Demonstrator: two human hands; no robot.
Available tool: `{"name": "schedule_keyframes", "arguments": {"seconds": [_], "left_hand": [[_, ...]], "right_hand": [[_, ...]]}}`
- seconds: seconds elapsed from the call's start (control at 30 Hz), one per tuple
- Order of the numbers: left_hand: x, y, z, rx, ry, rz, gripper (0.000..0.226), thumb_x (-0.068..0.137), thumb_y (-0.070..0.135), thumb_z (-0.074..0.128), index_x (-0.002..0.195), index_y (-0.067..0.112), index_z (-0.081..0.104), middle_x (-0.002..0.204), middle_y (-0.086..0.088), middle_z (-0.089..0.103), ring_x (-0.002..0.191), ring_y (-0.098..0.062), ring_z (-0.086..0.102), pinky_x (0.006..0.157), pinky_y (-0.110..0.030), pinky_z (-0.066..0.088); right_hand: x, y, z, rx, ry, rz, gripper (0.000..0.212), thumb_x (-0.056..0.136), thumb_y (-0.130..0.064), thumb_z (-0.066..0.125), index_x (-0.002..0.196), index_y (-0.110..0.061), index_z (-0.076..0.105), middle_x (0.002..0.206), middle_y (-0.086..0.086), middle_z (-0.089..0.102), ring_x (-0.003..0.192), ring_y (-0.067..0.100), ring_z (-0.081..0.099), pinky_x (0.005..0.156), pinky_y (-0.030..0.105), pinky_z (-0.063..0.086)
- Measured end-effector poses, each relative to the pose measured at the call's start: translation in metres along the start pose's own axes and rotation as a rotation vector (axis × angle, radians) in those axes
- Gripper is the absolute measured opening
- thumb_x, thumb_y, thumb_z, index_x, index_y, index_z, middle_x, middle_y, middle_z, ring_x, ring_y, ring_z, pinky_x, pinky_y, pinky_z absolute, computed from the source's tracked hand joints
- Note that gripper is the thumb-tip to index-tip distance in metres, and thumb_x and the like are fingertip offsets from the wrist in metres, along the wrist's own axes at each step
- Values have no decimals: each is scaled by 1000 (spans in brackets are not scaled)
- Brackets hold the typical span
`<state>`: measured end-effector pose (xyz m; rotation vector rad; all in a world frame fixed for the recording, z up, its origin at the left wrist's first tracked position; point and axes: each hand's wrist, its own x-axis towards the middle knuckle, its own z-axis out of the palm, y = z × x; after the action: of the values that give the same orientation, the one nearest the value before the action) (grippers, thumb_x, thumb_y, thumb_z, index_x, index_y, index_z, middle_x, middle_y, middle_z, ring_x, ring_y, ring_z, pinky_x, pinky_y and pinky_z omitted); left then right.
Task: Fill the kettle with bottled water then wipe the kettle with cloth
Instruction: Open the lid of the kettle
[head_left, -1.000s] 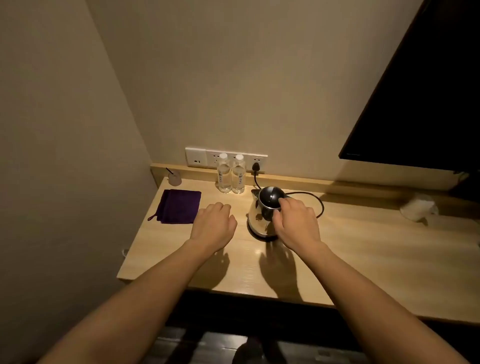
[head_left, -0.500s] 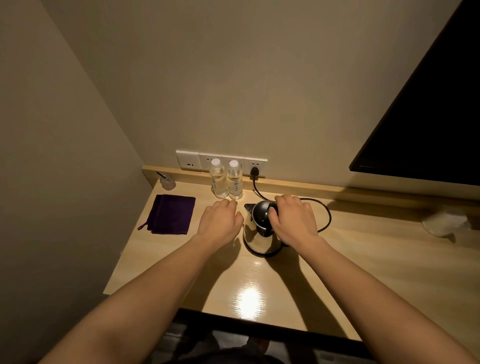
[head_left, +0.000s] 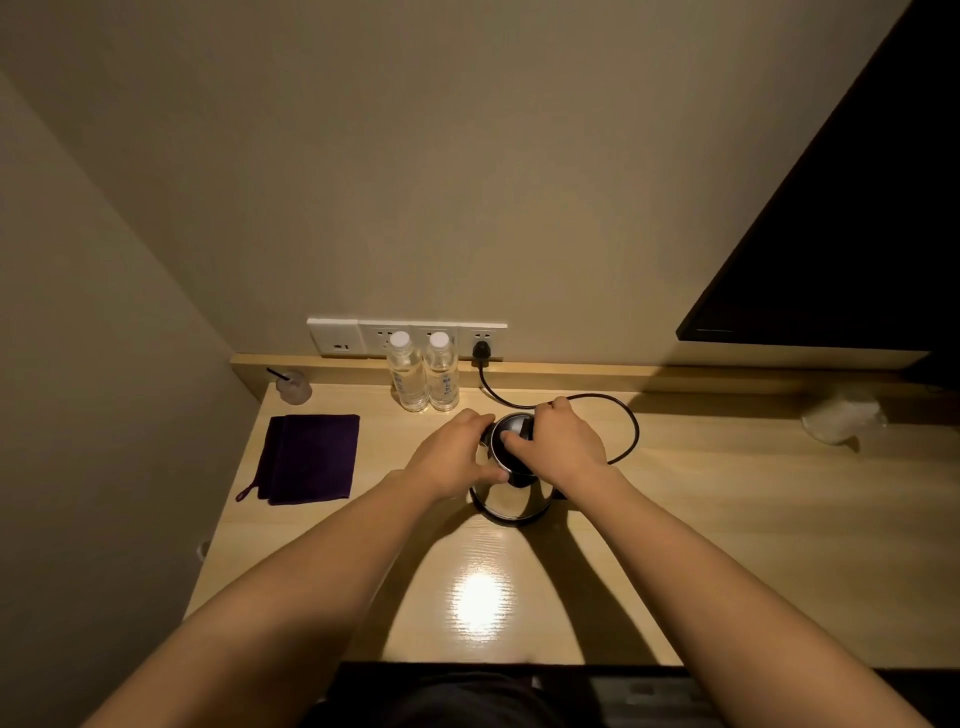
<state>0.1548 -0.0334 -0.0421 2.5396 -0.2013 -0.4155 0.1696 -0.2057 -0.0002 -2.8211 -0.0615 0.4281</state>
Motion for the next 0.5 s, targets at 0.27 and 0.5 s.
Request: {"name": "schedule_keyframes", "arguments": {"seconds": [0.27, 0.5], "left_hand": [[-11, 0, 16, 26, 148, -64, 79, 72, 62, 83, 135, 23, 57, 122, 2, 59, 102, -20, 63, 78, -32, 50], [-11, 3, 13, -11, 144, -77, 76, 72, 58, 86, 132, 20, 57, 121, 2, 58, 105, -18, 61, 82, -33, 52]], "right_hand": [[5, -6, 2, 14, 19, -36, 41, 97, -33, 67, 132, -12, 63, 130, 7, 53, 98, 27, 64, 72, 33, 49], [4, -4, 5, 67, 67, -41, 38, 98, -32, 65, 130, -11, 64, 129, 6, 54, 100, 28, 65, 80, 38, 57]]}}
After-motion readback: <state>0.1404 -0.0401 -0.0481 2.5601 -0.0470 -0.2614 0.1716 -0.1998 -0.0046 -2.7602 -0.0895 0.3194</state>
